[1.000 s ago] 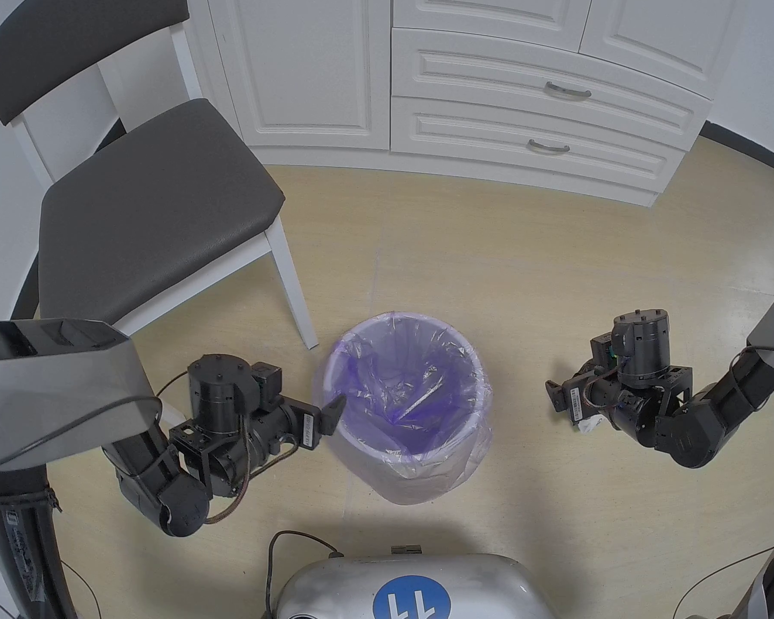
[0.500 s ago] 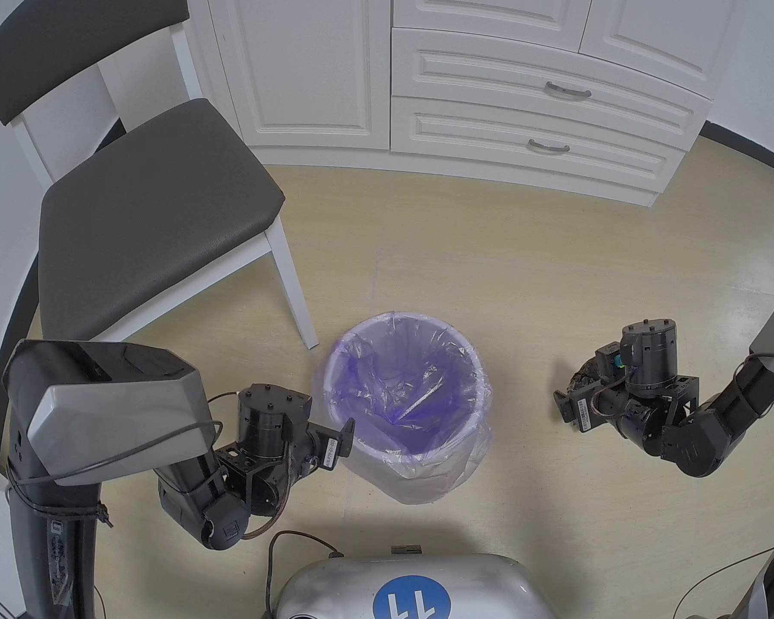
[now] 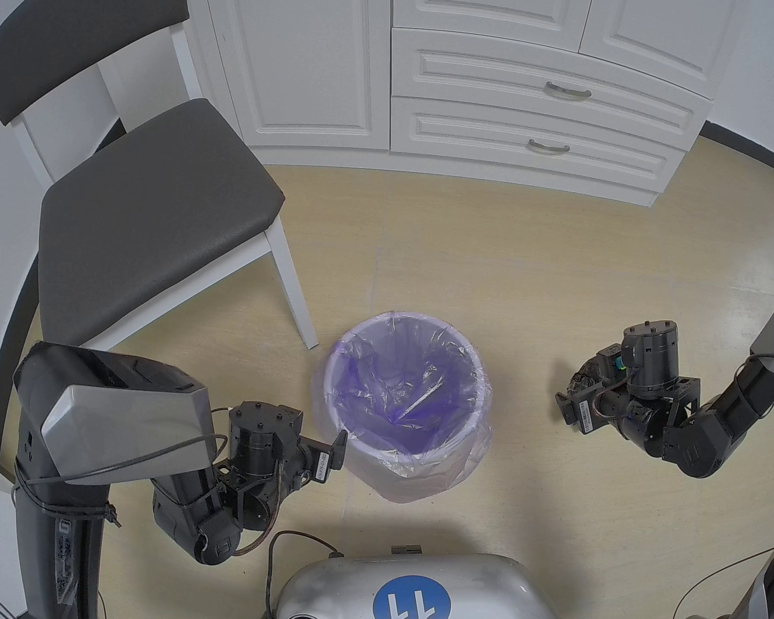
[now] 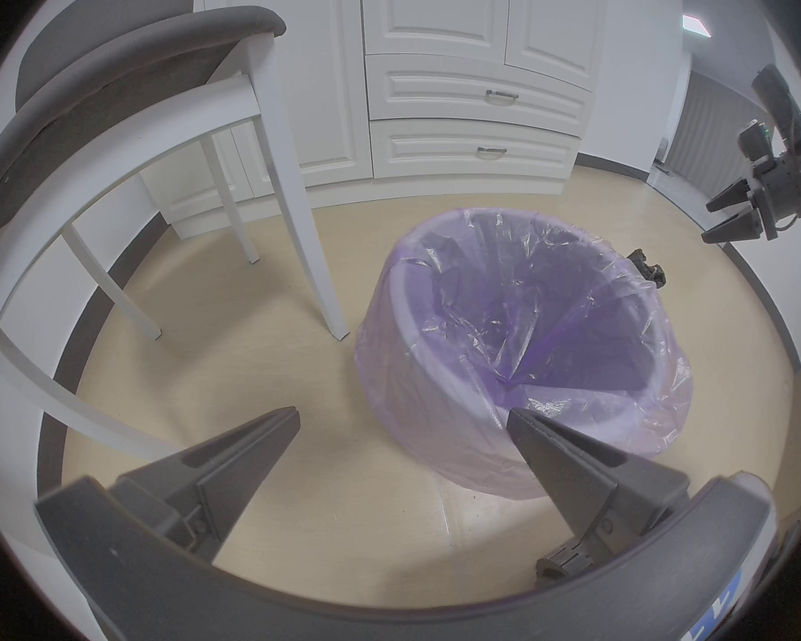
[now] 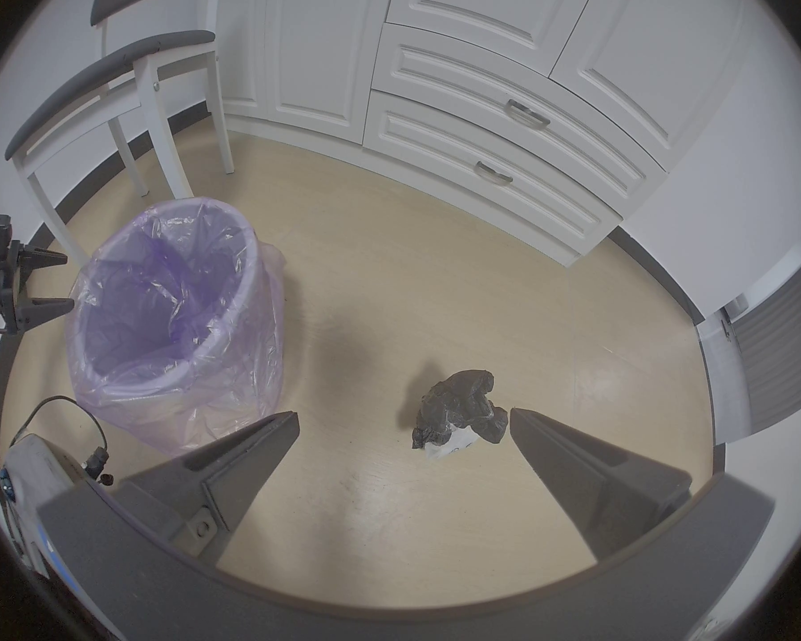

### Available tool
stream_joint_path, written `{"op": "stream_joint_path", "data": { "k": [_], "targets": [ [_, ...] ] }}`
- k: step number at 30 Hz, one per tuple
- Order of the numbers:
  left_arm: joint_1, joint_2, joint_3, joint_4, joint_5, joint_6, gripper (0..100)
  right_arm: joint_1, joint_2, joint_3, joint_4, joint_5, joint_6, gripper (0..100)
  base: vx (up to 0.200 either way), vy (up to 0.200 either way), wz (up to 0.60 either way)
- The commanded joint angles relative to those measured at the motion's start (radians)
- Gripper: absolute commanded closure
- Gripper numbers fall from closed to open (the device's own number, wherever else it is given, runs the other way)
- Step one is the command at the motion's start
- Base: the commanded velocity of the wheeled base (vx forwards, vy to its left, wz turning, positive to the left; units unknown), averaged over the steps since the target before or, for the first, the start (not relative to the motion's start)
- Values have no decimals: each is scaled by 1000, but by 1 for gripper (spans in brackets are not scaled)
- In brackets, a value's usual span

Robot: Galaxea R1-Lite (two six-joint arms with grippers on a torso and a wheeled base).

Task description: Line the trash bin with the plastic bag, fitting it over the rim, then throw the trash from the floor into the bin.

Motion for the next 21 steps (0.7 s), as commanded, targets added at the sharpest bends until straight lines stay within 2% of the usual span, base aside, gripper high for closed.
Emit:
{"op": "stream_joint_path", "data": {
  "k": [1, 9, 17, 21],
  "targets": [
    [0, 7, 29, -15, -1, 1, 0, -5, 4, 0, -1, 0, -9, 0, 0, 0, 0],
    [-15, 1, -16, -53, -1, -2, 0, -10, 6, 0, -1, 0, -9, 0, 0, 0, 0],
    [-90, 29, -86, -38, 2, 5, 0, -11, 12, -1, -1, 0, -9, 0, 0, 0, 0],
    [-106, 48, -120, 11, 50, 29, 0, -13, 10, -1, -1, 0, -9, 0, 0, 0, 0]
  ]
}}
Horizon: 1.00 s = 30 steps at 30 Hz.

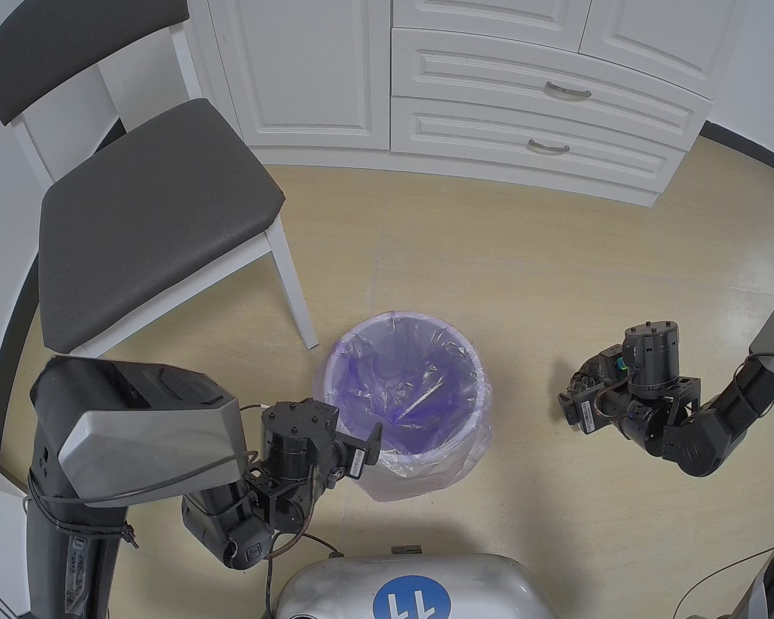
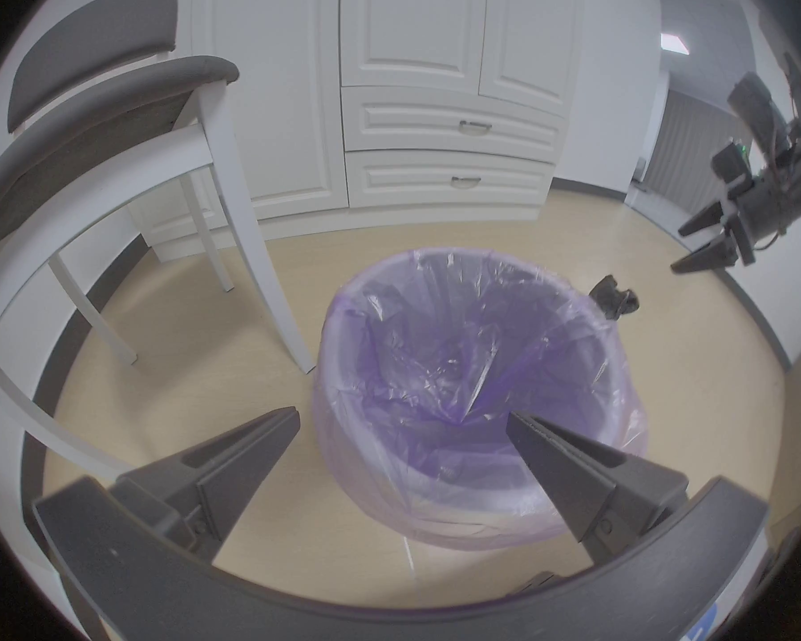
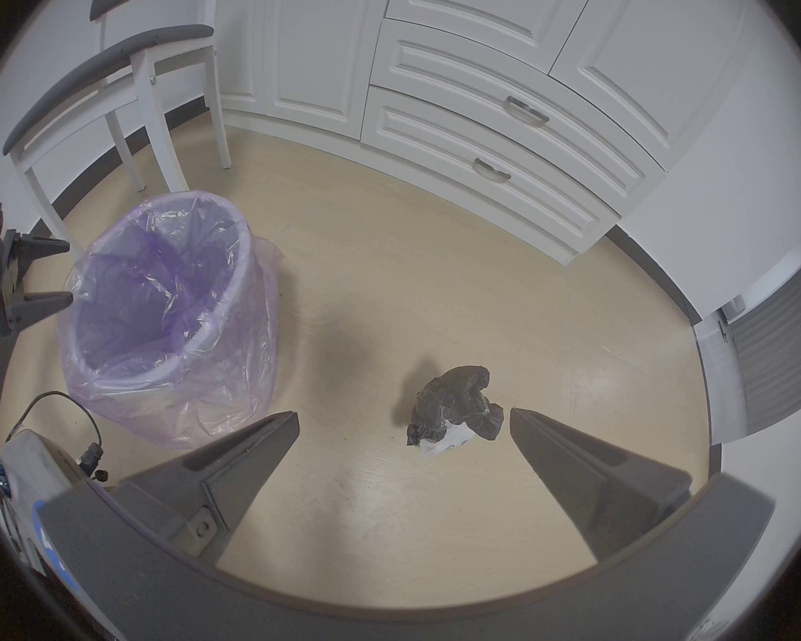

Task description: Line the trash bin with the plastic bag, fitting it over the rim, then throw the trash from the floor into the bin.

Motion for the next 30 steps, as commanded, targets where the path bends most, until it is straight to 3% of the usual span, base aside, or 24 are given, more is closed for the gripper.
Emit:
{"op": "stream_joint_path", "data": {
  "k": [1, 4, 20, 24, 26, 30],
  "targets": [
    [-20, 28, -40, 65, 70, 45, 0, -4, -2, 1, -1, 1, -1, 0, 0, 0, 0],
    [-22, 41, -54, 95, 124, 71, 0, -5, -6, 7, -1, 1, -2, 0, 0, 0, 0],
    [-11, -6, -33, 54, 136, 94, 0, -13, -5, 19, -18, 1, -18, 0, 0, 0, 0],
    [15, -57, -34, 54, 136, 94, 0, -14, -3, 21, -19, 1, -27, 0, 0, 0, 0],
    [66, -106, -25, 68, 125, 98, 0, -13, -8, 27, -21, 1, -28, 0, 0, 0, 0],
    [96, -129, 62, 55, 111, 100, 0, -11, -12, 38, -47, 3, -34, 0, 0, 0, 0]
  ]
}}
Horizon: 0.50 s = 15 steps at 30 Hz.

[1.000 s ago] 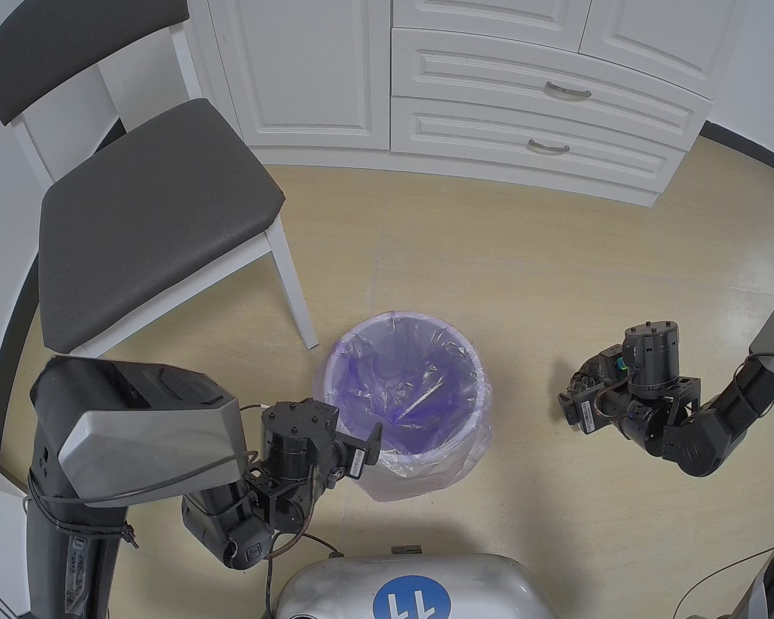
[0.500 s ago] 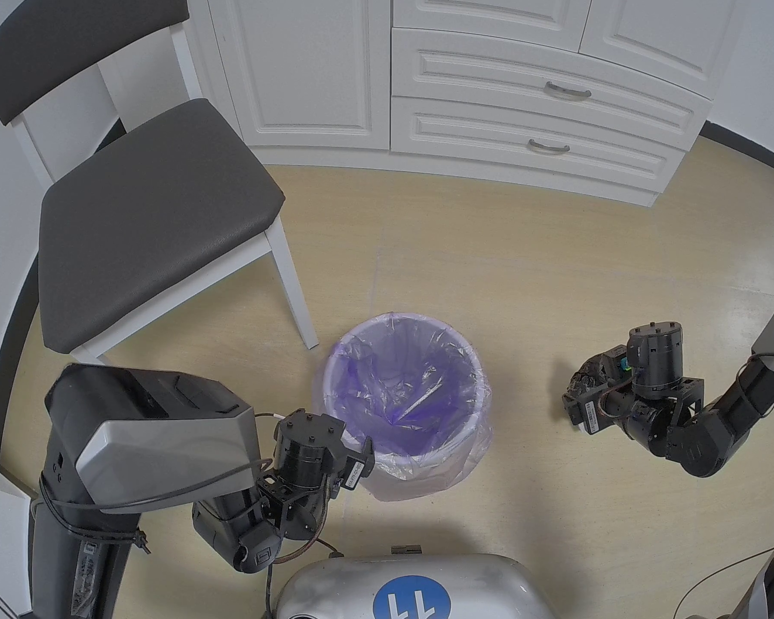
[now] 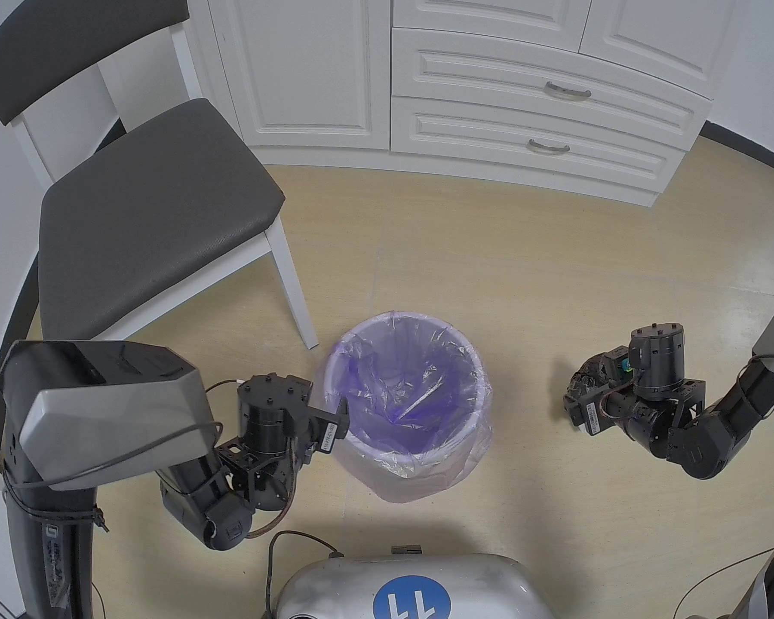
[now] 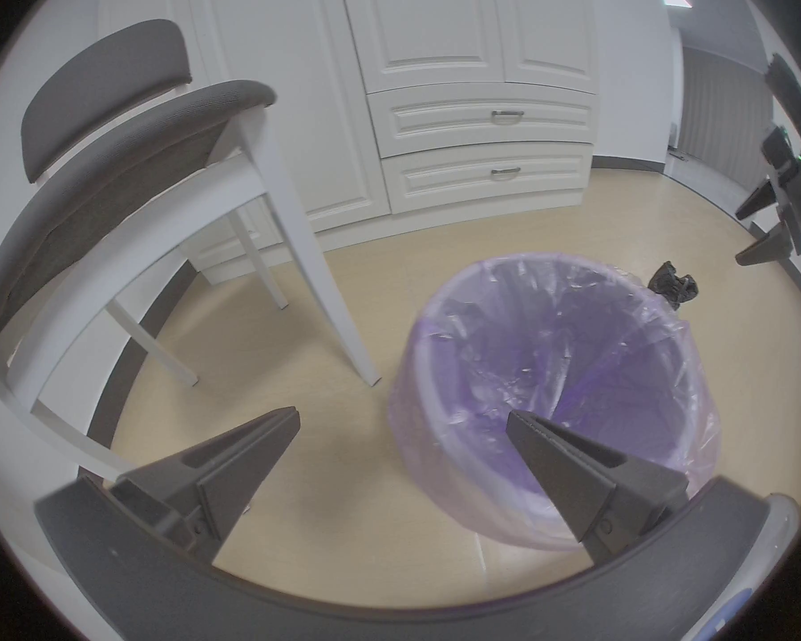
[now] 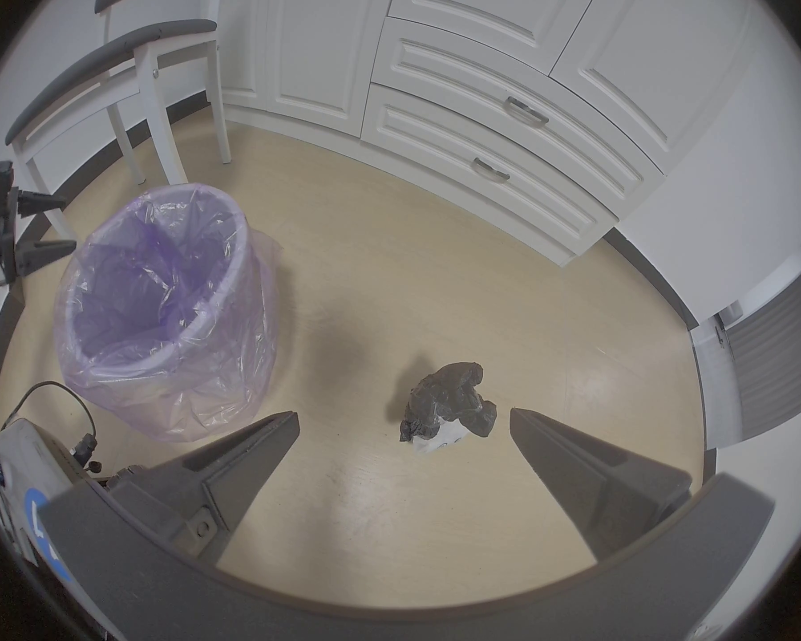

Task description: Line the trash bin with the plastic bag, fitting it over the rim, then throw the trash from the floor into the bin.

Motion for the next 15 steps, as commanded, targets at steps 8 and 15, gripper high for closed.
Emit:
{"op": "stream_joint_path", "data": {
  "k": [8, 15],
  "targets": [
    [81, -70, 225, -54, -115, 4, 0, -1, 4, 30, -65, 11, -37, 0, 0, 0, 0],
    [99, 31, 219, -55, -123, 7, 0, -8, 4, 31, -65, 11, -39, 0, 0, 0, 0]
  ]
}}
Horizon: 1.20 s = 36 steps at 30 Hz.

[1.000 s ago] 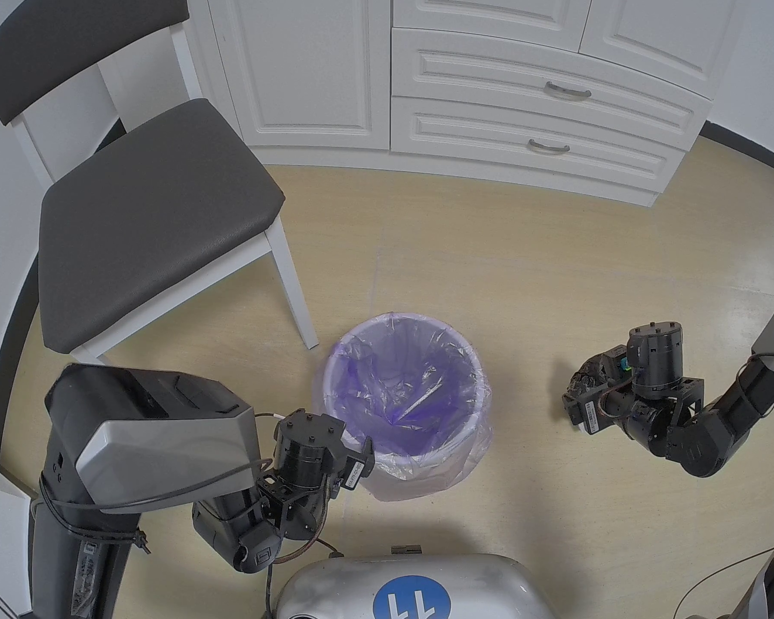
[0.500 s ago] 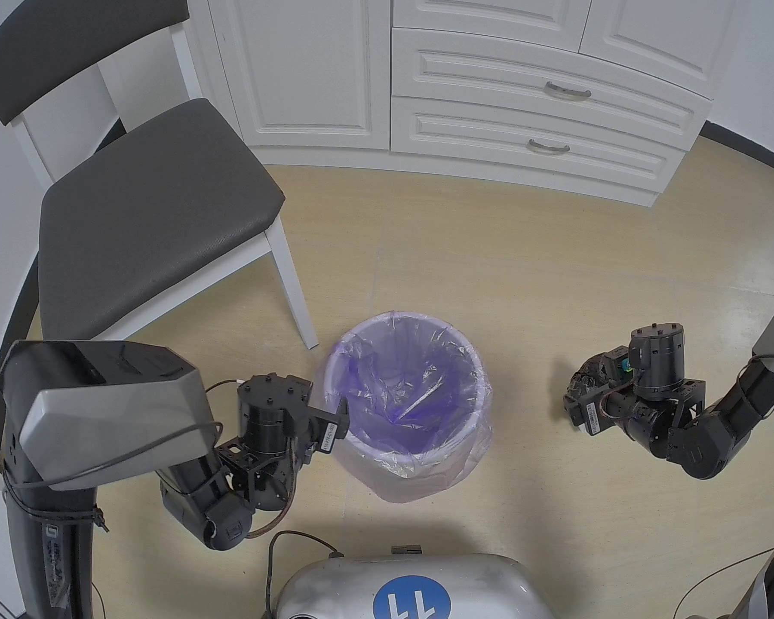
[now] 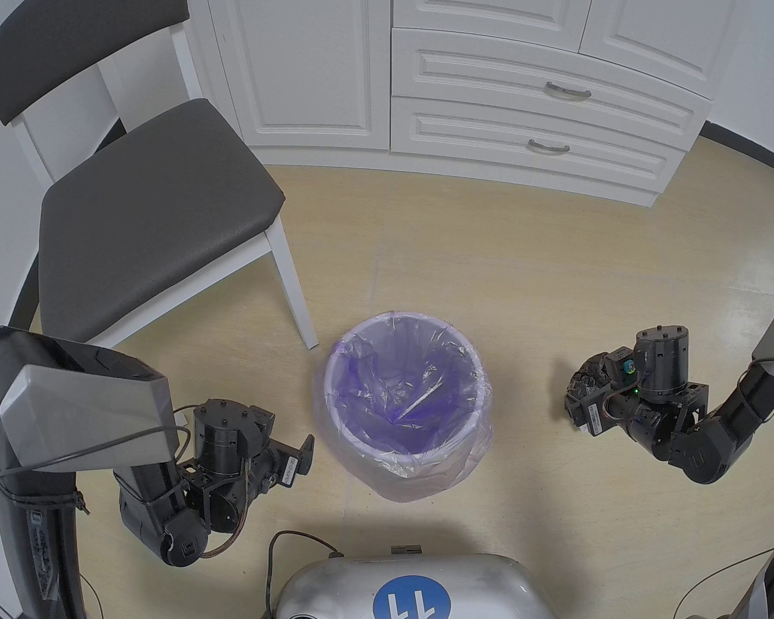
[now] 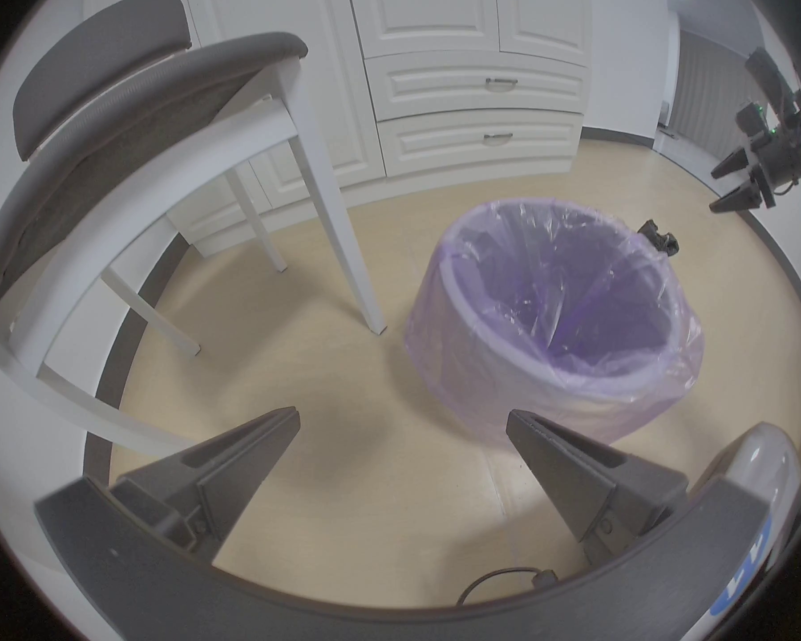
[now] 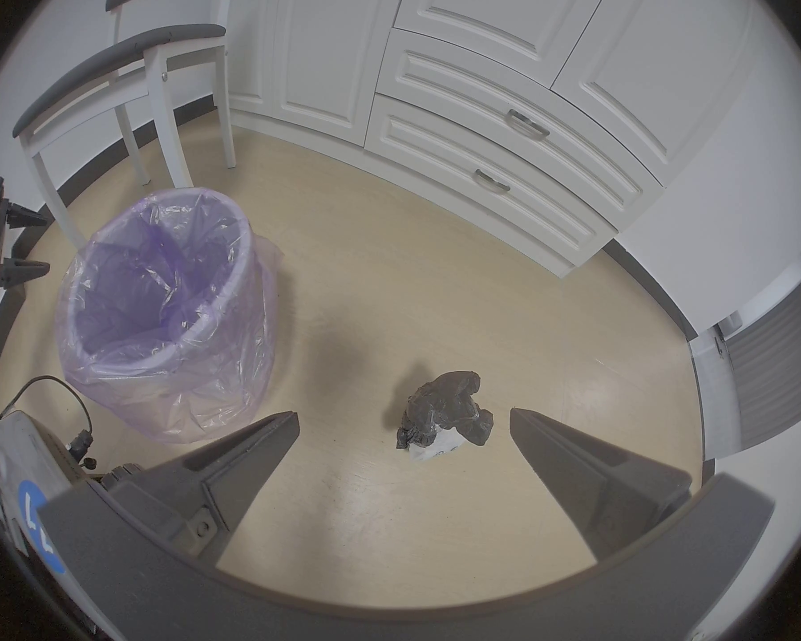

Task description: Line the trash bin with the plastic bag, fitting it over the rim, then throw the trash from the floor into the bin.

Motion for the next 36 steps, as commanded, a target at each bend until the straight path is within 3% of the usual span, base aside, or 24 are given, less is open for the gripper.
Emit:
{"op": "stream_joint_path", "data": {
  "k": [1, 5, 14, 27, 36],
  "targets": [
    [21, 102, -29, -2, -14, -1, 0, -3, 3, 2, -1, 0, -1, 0, 0, 0, 0],
    [34, 194, -128, -2, -68, -6, 0, -5, 5, 0, -1, 0, -1, 0, 0, 0, 0],
    [95, 304, -386, 106, -70, 33, 0, -20, 5, -3, -1, 1, -4, 0, 0, 0, 0],
    [109, 409, -546, 40, -60, 37, 0, -31, 5, -3, -3, 3, -21, 0, 0, 0, 0],
    [104, 418, -544, 23, -60, 39, 0, -31, 2, 0, -3, 1, -21, 0, 0, 0, 0]
  ]
}}
